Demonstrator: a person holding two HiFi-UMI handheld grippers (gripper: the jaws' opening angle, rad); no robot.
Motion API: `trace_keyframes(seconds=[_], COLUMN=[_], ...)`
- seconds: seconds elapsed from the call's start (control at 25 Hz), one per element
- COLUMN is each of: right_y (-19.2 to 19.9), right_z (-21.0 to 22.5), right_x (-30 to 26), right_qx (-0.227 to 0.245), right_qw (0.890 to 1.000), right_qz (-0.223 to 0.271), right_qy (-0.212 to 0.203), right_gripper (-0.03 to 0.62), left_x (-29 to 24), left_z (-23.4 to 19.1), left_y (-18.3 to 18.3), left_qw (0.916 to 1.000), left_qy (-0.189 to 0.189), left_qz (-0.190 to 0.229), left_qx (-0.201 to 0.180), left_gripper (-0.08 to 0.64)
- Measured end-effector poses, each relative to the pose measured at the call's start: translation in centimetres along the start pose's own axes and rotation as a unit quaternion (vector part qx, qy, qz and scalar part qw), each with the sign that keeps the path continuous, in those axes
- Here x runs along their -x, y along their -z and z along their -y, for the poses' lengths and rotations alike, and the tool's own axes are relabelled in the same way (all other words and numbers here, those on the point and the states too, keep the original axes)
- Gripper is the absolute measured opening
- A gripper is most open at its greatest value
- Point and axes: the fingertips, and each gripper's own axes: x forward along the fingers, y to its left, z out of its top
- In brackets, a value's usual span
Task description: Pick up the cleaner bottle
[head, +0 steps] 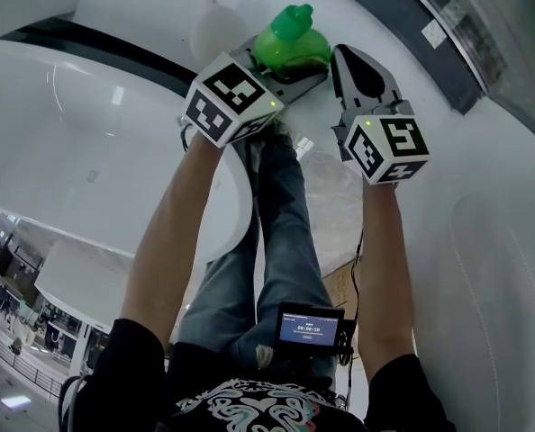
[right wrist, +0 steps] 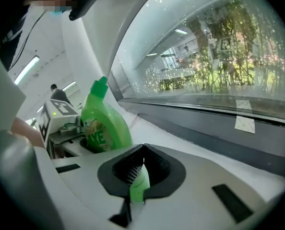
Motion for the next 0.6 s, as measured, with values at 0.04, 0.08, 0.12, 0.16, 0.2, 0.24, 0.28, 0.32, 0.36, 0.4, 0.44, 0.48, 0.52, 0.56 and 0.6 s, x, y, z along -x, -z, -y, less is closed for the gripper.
trace_keyframes(seconds=[0.04, 0.08, 0.12, 0.16, 0.2, 0.24, 0.28, 0.32, 0.36, 0.4, 0.44, 0.48, 0.52, 0.56, 0.6], right_y=[-0.2, -0.3, -0.5, -0.6, -0.6, -0.6, -0.6, -0.6, -0.5, -0.4, -0.3, -0.2, -0.1, 0.0, 0.2], right_z=[-0.2, -0.3, -0.5, -0.5, -0.6, -0.6, -0.6, -0.6, -0.5, -0.5, -0.3, 0.0, 0.4, 0.9, 1.4], right_x=[-0.4, -0.8, -1.1, -1.3, -1.5, -1.6, -1.6, -1.5, -1.5, -1.5, -1.4, -1.2, -0.9, -0.5, -0.1], right_qx=[0.005, 0.009, 0.012, 0.013, 0.013, 0.013, 0.011, 0.009, 0.009, 0.01, 0.011, 0.012, 0.009, 0.002, -0.008], right_qw=[1.0, 1.0, 1.0, 1.0, 1.0, 1.0, 1.0, 1.0, 1.0, 1.0, 1.0, 1.0, 1.0, 1.0, 1.0], right_qz=[-0.003, -0.005, -0.006, -0.006, -0.006, -0.006, -0.007, -0.008, -0.011, -0.014, -0.016, -0.017, -0.015, -0.012, -0.01], right_qy=[-0.005, -0.01, -0.012, -0.013, -0.014, -0.015, -0.017, -0.019, -0.02, -0.019, -0.015, -0.009, -0.003, 0.004, 0.01], right_gripper=[0.028, 0.028, 0.028, 0.028, 0.028, 0.028, 0.028, 0.028, 0.028, 0.028, 0.028, 0.028, 0.028, 0.028, 0.028], left_x=[0.1, 0.3, 0.4, 0.5, 0.5, 0.5, 0.4, 0.4, 0.4, 0.3, 0.3, 0.3, 0.3, 0.4, 0.4], left_z=[-0.5, -1.0, -1.4, -1.7, -1.8, -2.0, -2.1, -2.1, -2.2, -2.3, -2.5, -2.7, -2.8, -3.0, -3.1], left_y=[-0.1, -0.2, -0.3, -0.2, -0.2, -0.2, -0.3, -0.3, -0.2, -0.2, -0.1, -0.1, -0.1, -0.1, -0.1], left_qw=[0.9996, 0.9986, 0.9974, 0.9961, 0.9949, 0.9937, 0.9924, 0.991, 0.9895, 0.9877, 0.9859, 0.984, 0.9819, 0.9798, 0.9774], left_qy=[0.004, 0.007, 0.009, 0.011, 0.012, 0.012, 0.013, 0.014, 0.017, 0.019, 0.021, 0.022, 0.022, 0.024, 0.026], left_qz=[0.005, 0.009, 0.012, 0.014, 0.016, 0.017, 0.019, 0.022, 0.024, 0.027, 0.029, 0.032, 0.036, 0.039, 0.044], left_qx=[0.028, 0.052, 0.071, 0.087, 0.099, 0.11, 0.12, 0.131, 0.142, 0.153, 0.163, 0.174, 0.184, 0.195, 0.205], left_gripper=[0.209, 0.208, 0.207, 0.207, 0.207, 0.207, 0.207, 0.207, 0.207, 0.207, 0.207, 0.207, 0.207, 0.207, 0.206])
